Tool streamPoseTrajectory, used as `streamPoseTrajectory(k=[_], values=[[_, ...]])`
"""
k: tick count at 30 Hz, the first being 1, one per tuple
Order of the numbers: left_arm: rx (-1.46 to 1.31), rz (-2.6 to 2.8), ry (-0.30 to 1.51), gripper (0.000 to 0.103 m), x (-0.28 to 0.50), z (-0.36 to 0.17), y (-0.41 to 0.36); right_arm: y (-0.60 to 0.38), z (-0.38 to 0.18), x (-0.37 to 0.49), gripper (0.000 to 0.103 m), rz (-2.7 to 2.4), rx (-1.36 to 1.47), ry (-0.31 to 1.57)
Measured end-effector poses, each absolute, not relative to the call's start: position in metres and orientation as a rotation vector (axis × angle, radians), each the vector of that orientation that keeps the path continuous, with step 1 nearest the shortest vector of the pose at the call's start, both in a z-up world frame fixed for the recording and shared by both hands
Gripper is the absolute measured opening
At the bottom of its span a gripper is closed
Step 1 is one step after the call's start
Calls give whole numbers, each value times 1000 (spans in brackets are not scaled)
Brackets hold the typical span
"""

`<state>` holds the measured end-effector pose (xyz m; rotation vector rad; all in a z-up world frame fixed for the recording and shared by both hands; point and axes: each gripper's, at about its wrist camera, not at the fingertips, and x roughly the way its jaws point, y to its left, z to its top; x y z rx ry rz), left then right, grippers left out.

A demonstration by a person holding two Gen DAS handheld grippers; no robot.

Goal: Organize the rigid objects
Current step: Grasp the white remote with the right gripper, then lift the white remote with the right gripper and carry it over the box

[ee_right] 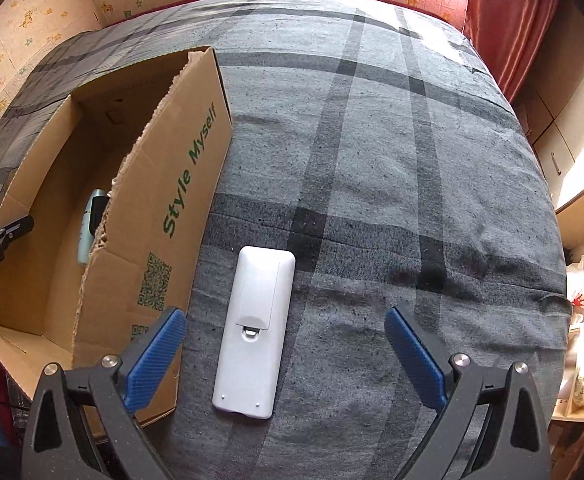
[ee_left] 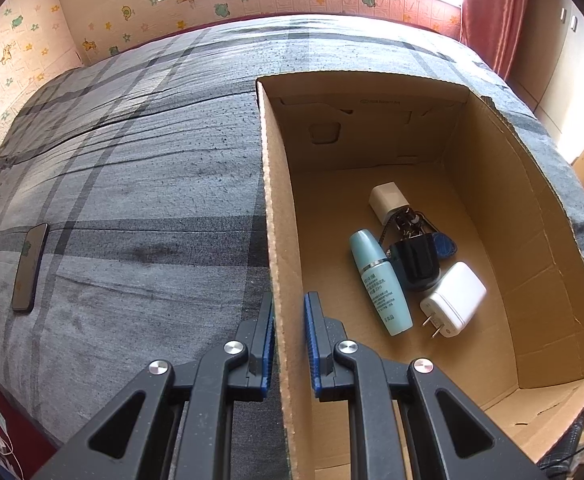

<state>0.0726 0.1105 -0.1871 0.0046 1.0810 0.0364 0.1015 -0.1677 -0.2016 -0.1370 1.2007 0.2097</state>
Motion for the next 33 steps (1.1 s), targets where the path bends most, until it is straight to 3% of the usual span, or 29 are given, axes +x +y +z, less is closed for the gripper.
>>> streamPoseTrajectory(k=[8,15,24,26,28,33], values=[[9,36,1080,15,72,-187,110,-167,-237,107,90,224,-121,1273],[5,37,1080,15,72,-187,110,-160,-255,112,74,223,-115,1309],[1,37,1080,15,72,-188,112,-159,-274,111,71,186,-80,1331],[0,36,1079,15,72,-187,112,-154,-274,111,64,186,-94,1324],[2,39,1079,15,73,-187,111,-150,-273,108,50,198,-87,1318],[4,41,1078,15,73,-188,110,-147,-267,104,50,188,-78,1300]])
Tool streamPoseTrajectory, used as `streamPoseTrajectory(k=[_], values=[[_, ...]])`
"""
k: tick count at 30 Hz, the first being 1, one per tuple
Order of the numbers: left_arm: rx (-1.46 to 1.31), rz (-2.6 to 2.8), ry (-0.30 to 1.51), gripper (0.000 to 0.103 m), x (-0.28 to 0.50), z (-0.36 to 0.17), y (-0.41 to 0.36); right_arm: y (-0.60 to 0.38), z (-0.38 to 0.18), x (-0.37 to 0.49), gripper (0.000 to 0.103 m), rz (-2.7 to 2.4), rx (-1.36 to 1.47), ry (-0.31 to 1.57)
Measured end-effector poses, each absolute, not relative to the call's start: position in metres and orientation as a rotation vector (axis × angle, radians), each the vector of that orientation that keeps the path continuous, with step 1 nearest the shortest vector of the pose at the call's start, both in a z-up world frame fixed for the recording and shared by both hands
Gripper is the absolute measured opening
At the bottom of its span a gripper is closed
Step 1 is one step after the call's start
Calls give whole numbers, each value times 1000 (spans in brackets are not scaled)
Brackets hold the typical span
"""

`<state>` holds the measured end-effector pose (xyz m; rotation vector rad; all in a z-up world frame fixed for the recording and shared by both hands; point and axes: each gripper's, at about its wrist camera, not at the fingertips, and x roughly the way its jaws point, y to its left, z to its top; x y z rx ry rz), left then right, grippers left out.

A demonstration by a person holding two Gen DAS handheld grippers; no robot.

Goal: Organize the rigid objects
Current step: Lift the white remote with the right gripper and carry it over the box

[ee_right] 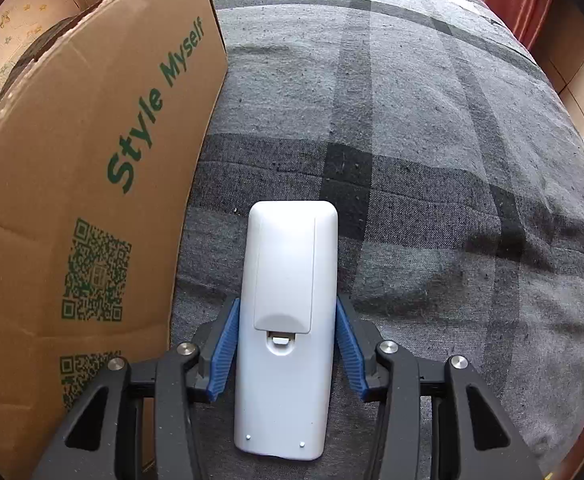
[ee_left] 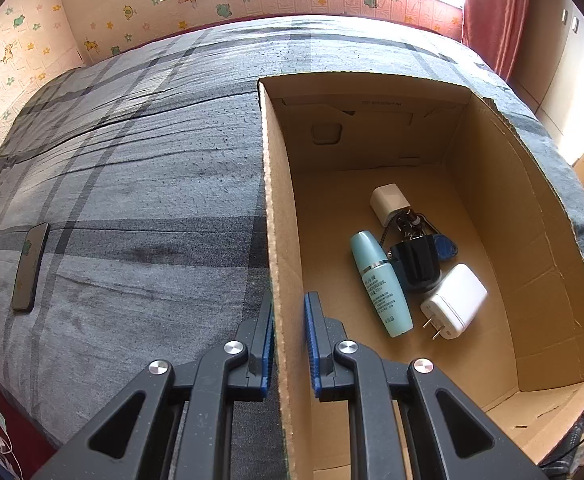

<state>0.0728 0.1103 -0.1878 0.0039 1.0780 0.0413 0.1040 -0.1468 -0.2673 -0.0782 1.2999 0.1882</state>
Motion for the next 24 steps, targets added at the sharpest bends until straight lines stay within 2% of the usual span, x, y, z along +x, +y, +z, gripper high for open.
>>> streamPoseTrajectory(k=[11,24], values=[[10,45,1075,15,72,-187,110,-154,-235,105,50,186,-61,1268],[8,45,1073,15,72,-187,109,-152,-156,105,50,210,-59,1174]])
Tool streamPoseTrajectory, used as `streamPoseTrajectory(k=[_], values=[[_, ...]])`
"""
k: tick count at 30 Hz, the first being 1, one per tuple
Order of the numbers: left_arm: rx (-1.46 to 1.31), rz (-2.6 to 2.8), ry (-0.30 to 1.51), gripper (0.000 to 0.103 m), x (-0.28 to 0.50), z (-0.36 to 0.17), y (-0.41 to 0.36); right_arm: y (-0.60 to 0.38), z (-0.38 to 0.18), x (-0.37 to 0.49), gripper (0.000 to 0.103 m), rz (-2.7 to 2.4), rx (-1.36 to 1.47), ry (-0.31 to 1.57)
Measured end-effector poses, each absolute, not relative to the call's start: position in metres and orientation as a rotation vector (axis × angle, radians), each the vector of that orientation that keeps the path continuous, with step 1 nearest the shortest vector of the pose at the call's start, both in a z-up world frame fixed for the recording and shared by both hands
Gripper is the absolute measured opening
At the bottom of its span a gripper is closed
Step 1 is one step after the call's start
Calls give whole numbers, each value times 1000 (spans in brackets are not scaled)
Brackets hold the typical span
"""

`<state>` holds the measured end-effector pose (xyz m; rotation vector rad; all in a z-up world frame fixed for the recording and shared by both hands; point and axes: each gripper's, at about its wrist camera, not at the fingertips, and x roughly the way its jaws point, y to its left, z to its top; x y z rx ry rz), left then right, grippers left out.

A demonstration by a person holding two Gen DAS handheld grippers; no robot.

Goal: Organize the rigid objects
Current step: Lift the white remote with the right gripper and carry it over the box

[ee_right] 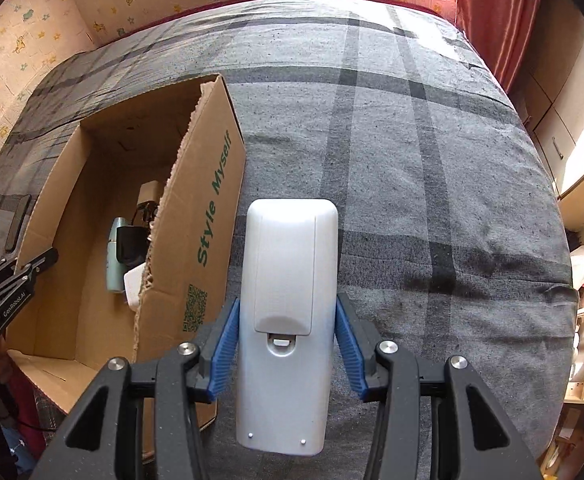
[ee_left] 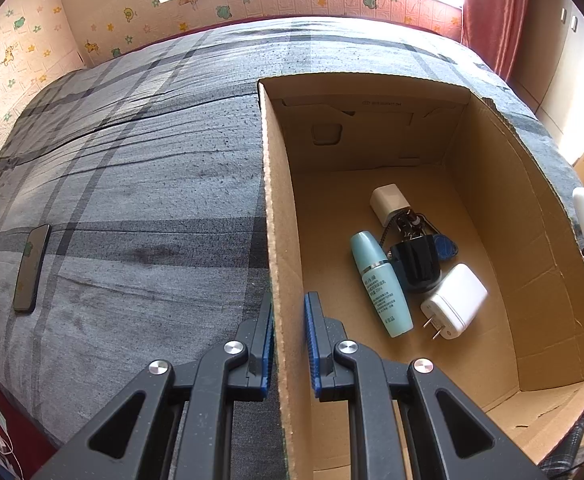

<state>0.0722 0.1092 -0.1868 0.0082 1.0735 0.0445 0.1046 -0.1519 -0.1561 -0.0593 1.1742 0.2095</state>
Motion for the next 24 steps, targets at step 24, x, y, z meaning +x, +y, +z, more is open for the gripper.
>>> streamPoseTrajectory(k=[24], values=[[4,42,1072,15,72,-187,111,-39,-96,113,50,472,-142,1088]])
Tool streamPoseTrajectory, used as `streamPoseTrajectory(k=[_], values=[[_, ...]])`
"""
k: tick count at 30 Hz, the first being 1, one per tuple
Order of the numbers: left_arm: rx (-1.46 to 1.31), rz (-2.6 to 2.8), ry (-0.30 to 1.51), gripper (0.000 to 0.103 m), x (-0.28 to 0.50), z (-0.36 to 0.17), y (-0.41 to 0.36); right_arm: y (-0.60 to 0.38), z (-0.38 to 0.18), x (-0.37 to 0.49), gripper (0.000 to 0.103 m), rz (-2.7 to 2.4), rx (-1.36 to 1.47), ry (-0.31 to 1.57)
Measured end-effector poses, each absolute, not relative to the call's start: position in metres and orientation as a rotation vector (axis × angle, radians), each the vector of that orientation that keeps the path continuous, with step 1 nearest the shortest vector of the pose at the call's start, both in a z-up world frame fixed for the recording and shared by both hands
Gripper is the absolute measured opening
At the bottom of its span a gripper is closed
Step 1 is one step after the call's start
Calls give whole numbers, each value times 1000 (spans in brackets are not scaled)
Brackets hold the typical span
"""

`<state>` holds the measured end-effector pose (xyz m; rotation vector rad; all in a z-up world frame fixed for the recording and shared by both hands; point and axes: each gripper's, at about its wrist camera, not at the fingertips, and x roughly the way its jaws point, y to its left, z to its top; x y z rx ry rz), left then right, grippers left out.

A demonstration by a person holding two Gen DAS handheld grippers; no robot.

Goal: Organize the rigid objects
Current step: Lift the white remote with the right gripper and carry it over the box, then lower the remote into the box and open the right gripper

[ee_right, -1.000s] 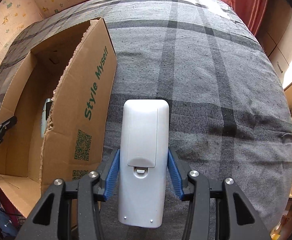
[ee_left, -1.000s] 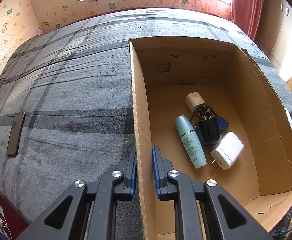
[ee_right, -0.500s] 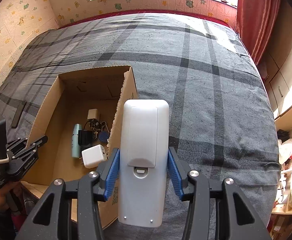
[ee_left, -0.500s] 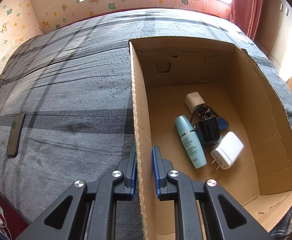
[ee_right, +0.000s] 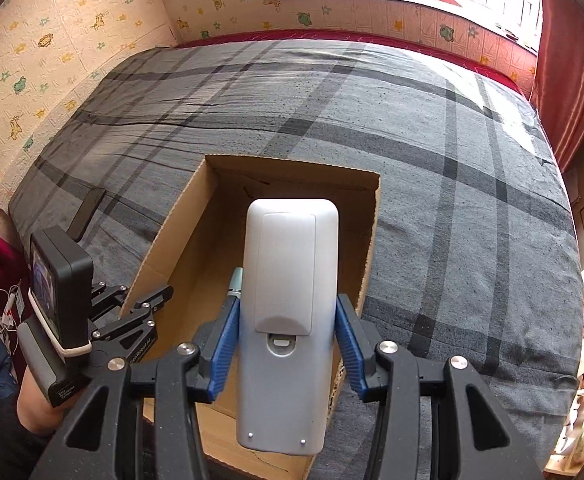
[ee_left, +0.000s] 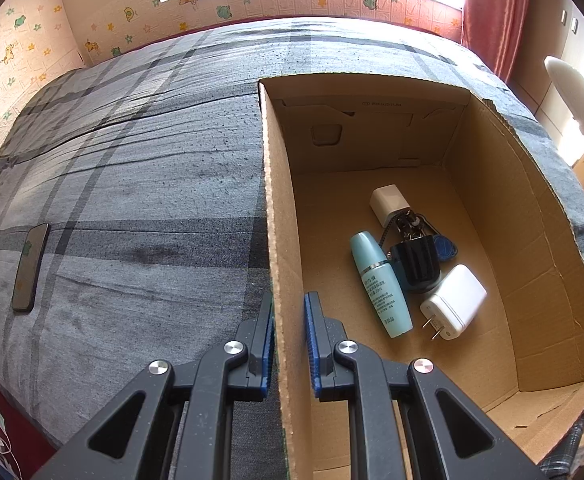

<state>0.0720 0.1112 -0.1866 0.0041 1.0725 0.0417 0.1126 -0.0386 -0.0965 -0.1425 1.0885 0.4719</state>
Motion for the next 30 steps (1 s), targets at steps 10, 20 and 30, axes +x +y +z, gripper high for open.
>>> streamPoseTrajectory(k=[10,20,30], values=[[0,41,1071,15,72,-187,112,-1,-134,115,50,528,-189,1173],[0,40,1071,15,72,-187,112,16,-178,119,50,520,-243,1281],[0,39,1071,15,72,-187,111,18,-216,118,50,493,-283,1374]])
